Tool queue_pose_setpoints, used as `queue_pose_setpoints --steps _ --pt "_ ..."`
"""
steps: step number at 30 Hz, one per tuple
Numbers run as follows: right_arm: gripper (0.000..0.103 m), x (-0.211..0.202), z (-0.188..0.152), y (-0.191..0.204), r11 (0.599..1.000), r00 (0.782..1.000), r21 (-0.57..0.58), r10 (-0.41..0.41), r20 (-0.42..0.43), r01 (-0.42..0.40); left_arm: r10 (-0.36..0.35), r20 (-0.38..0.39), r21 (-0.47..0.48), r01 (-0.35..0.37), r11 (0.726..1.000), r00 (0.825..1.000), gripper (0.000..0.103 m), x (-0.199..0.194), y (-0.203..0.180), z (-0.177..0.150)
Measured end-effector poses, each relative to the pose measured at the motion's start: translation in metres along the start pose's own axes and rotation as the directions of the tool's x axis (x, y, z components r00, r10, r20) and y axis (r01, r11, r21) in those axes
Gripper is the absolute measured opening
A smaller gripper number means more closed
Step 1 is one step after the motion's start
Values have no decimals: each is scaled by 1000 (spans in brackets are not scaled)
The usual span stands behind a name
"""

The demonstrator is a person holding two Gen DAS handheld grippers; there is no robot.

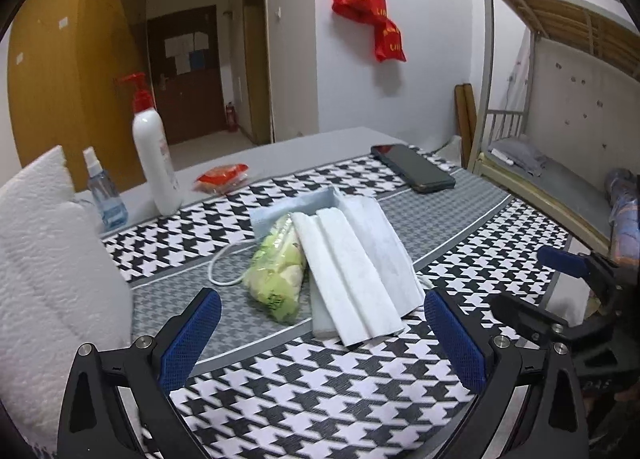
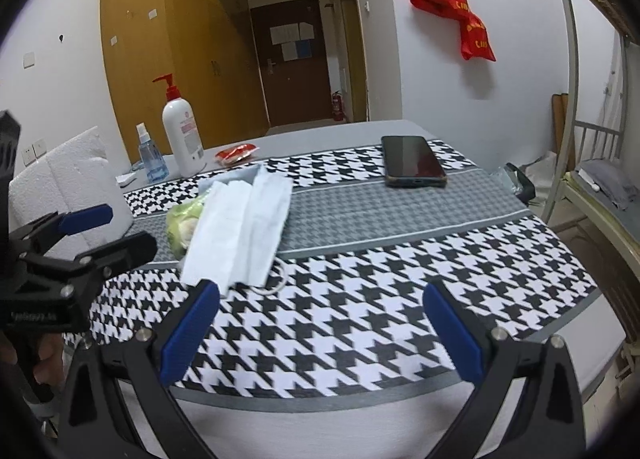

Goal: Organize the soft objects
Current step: 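Move the left tool toward the white paper masks and the right tool toward the blue mask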

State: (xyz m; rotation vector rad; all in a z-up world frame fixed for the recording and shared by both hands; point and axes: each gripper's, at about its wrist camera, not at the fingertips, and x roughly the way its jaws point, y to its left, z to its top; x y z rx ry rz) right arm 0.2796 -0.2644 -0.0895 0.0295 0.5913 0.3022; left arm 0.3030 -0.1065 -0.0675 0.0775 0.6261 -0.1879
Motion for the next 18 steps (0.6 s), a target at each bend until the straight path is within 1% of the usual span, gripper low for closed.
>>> queue_pose_setpoints --steps 4,7,11,14,16,18 --pt "103 -1 -2 -10 1000 1000 24 3 -1 -3 -9 -39 -6 9 1000 999 102 14 -7 3" --pt "103 -4 -2 -14 1000 1000 19 0 4 0 -14 -40 -10 14 1000 999 102 20 -13 6" --pt "103 -7 -3 -20 1000 1000 29 -6 10 5 -25 -60 -14 24 1000 998 101 30 -18 10" --pt "103 -7 -3 -24 999 1000 38 -10 13 9 -21 -71 -22 19 1000 997 100 37 -19 14" --pt "103 -8 -4 -26 999 1000 43 -17 12 16 -26 -79 -24 24 999 997 97 41 -21 16" --pt "103 -8 -5 -28 999 1000 45 -18 12 18 -15 -100 -20 13 1000 995 94 48 -23 16"
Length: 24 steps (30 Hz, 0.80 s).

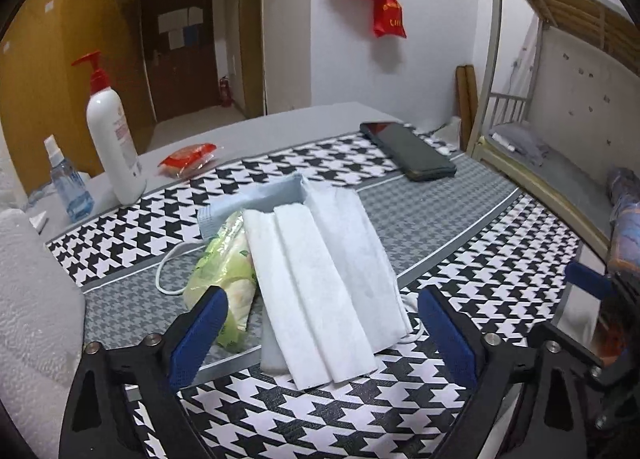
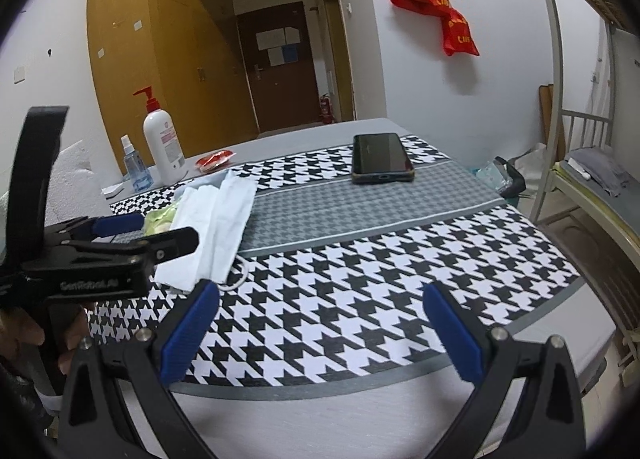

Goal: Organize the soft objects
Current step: 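Move the left tool toward the white paper masks and the right tool toward the blue mask, then close the left gripper on the white paper masks and lift them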

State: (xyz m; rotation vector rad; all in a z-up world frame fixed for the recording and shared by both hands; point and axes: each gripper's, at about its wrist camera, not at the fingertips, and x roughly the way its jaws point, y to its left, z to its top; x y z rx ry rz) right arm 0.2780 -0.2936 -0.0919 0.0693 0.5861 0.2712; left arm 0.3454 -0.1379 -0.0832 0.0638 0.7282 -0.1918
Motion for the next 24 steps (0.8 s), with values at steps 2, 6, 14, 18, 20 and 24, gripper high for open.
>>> queue_pose_setpoints --steps 2,6,14,18,20,24 --pt "103 0 0 -1 1000 1000 1 -3 -1 3 18 -23 -8 -18 1000 1000 92 7 0 -1" --pt "103 0 0 -1 1000 1000 -7 -3 -4 2 12 -41 -9 -13 1000 999 83 14 -1 -1" --pt "103 0 1 0 1000 1000 -24 -14 -5 14 -17 -73 17 18 1000 997 64 18 -9 -2" --pt "103 -1 1 -1 1000 1000 -17 -13 0 13 -35 -108 26 38 999 994 46 26 -13 -2" --pt "103 -1 1 -1 1000 1000 -21 -19 -2 19 -51 -116 35 56 998 992 36 27 -15 -3" --pt "103 -3 1 0 999 1000 -25 -23 -2 23 -81 -138 34 87 996 987 22 30 -17 -4"
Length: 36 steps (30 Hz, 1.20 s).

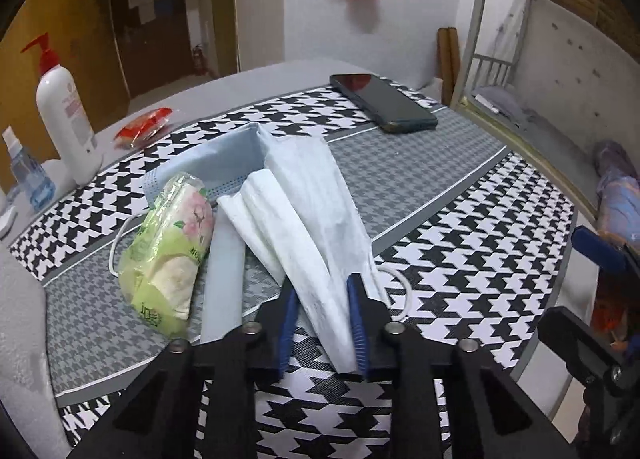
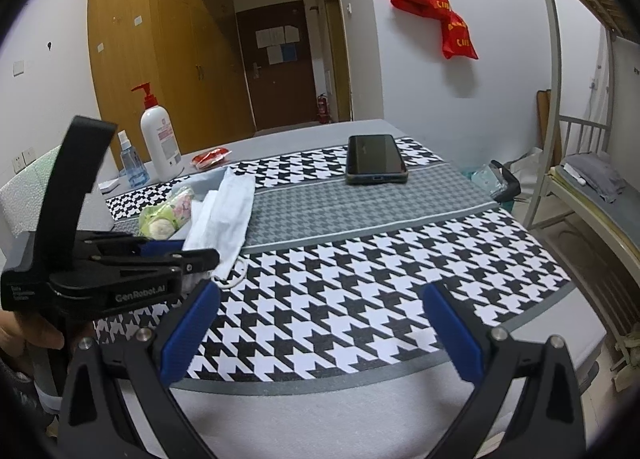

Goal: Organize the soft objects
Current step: 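Close the left gripper on the white paper masks and lift them, then close the right gripper on the blue surgical mask and lift it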

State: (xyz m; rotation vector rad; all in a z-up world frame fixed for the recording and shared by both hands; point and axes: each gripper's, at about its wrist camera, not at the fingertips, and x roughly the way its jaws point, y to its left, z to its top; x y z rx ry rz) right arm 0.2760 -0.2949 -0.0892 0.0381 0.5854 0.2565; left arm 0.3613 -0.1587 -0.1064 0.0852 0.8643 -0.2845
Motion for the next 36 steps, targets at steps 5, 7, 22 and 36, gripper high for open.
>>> queue_pose_setpoints --steps 5,7,22,36 --pt "103 -5 -1 0 1000 1000 3 -12 3 12 -25 17 -5 25 1000 1000 7 -4 0 0" --pt "103 -9 -1 0 1000 1000 5 -19 6 19 -36 48 4 36 999 998 7 -13 -1 -1" --pt "103 -49 2 10 999 998 -6 -38 45 38 -96 162 83 84 993 982 7 -93 -14 -31" --pt "103 -52 8 27 999 998 -36 -9 54 11 15 197 44 -24 999 980 7 -113 8 -58"
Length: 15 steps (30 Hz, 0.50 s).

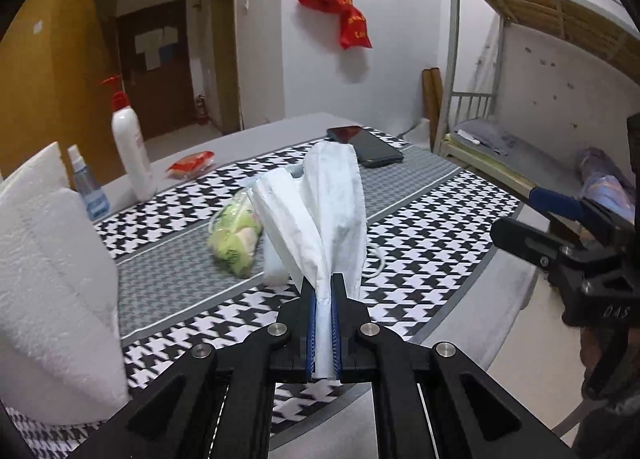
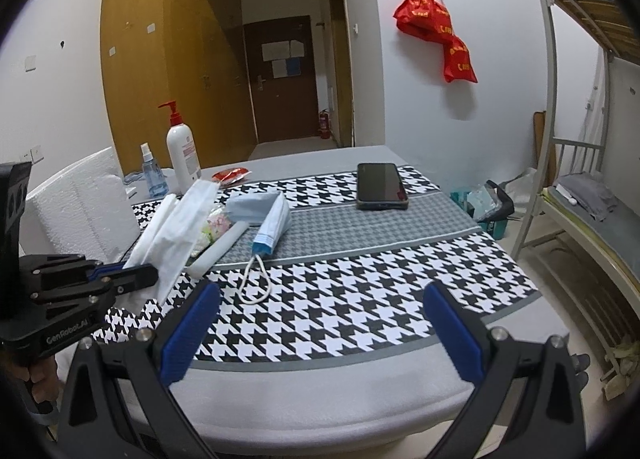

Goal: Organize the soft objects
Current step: 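Close the right gripper on the blue surgical mask and lift it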

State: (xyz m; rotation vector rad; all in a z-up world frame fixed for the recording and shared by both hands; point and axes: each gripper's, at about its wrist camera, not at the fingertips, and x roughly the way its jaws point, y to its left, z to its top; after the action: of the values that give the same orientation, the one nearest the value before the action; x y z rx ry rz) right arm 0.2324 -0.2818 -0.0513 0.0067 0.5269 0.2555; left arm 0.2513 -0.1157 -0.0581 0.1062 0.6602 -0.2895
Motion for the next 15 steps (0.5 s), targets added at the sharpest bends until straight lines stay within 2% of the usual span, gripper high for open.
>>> queue_pose_setpoints --steps 8,15 --pt "103 26 16 8 1000 999 -20 23 -32 -24 82 20 -39 -81 996 996 7 -5 19 -8" --pt "103 54 29 27 996 996 -49 69 -61 -72 142 -5 -98 -142 985 990 7 1 39 -21"
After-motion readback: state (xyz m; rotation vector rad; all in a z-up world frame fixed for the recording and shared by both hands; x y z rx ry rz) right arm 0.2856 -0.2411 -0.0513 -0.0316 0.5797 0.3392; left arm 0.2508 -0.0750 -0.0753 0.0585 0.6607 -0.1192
